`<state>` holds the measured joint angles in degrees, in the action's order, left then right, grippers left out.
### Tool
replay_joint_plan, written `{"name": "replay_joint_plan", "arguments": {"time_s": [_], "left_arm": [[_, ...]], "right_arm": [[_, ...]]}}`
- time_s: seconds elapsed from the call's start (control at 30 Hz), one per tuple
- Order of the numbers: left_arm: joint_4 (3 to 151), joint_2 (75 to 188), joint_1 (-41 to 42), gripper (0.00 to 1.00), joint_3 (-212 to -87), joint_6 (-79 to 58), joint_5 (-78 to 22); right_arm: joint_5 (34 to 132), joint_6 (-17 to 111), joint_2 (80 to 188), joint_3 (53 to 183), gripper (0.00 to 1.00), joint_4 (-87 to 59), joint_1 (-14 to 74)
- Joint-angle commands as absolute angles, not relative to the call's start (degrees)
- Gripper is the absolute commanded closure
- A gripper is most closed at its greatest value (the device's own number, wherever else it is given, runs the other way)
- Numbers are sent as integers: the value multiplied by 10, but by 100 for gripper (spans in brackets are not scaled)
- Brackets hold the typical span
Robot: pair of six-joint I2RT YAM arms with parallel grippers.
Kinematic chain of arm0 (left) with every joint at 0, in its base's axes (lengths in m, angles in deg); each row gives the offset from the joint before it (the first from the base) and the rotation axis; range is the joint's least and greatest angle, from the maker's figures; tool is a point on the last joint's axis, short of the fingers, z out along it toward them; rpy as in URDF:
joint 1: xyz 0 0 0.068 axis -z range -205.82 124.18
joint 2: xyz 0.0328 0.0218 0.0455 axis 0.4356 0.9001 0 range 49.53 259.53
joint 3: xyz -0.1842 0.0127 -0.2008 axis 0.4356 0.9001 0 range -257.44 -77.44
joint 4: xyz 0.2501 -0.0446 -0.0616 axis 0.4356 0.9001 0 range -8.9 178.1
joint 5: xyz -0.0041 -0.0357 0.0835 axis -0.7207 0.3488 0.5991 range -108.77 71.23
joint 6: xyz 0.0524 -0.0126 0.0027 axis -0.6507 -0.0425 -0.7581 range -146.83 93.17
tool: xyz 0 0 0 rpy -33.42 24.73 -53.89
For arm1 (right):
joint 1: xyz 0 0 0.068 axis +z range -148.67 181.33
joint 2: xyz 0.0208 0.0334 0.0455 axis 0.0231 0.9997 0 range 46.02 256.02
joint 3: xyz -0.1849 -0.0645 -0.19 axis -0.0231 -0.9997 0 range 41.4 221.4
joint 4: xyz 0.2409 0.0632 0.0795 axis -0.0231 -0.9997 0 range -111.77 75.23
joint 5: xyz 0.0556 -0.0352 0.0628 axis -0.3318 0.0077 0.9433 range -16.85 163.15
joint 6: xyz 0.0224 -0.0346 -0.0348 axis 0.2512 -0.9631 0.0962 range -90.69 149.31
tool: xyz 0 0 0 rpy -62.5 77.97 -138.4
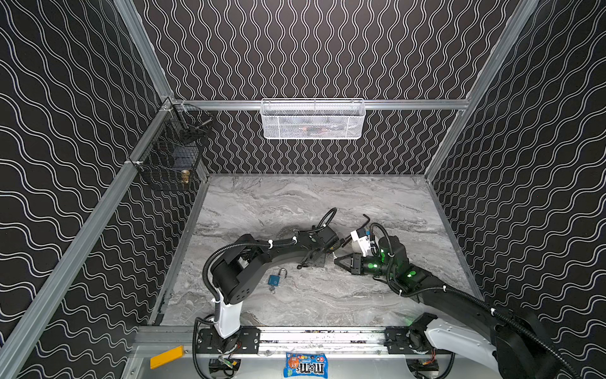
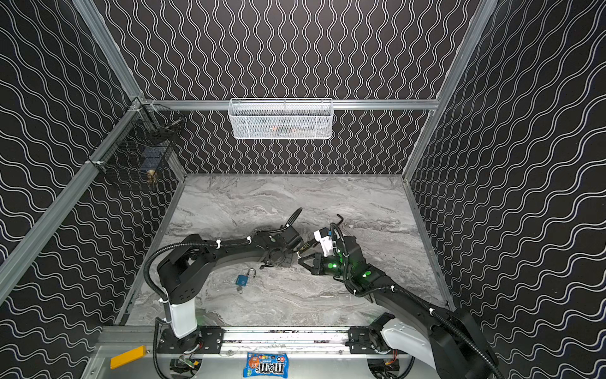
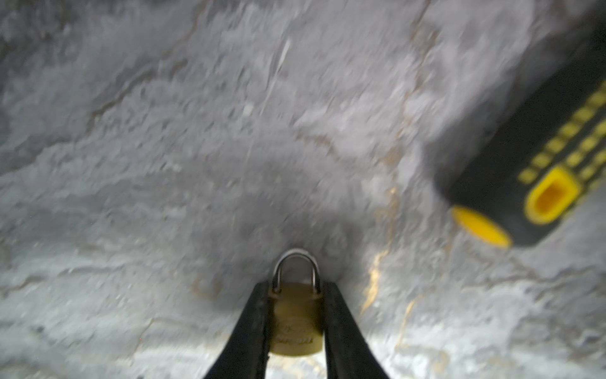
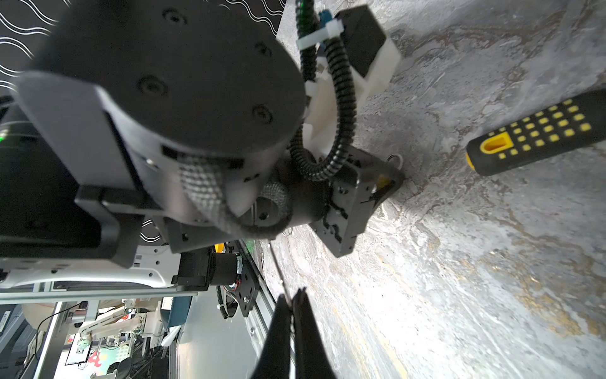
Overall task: Unlock with the key
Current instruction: 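Close the left gripper on the brass padlock body, then lift the brass padlock with the left gripper toward the right gripper's key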
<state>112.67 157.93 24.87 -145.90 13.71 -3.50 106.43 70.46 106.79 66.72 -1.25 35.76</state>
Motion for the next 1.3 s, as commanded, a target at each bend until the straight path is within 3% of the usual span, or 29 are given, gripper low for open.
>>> {"name": "replay_joint_plan", "arguments": {"time_s": [0.0,0.33,0.57,0.9,1.27], "left_arm": [[1155,1561,249,78,-1453,153,-35],[1118,1435,249,90,-1399,225,-34],[1099,1316,249,100,-1367,280,-1],[1099,1210,252,100,-1349,343,46],[1161,1207,331,100,-1393,384,134]], "right_arm": [[1061,704,1060,678,100,-24,357],[1043,743,1035,683,100,-70,364],[990,792,1012,671,100,-56,421],[877,900,1043,655,100,55,542],[822,948,1122,691,100,142,589]]}}
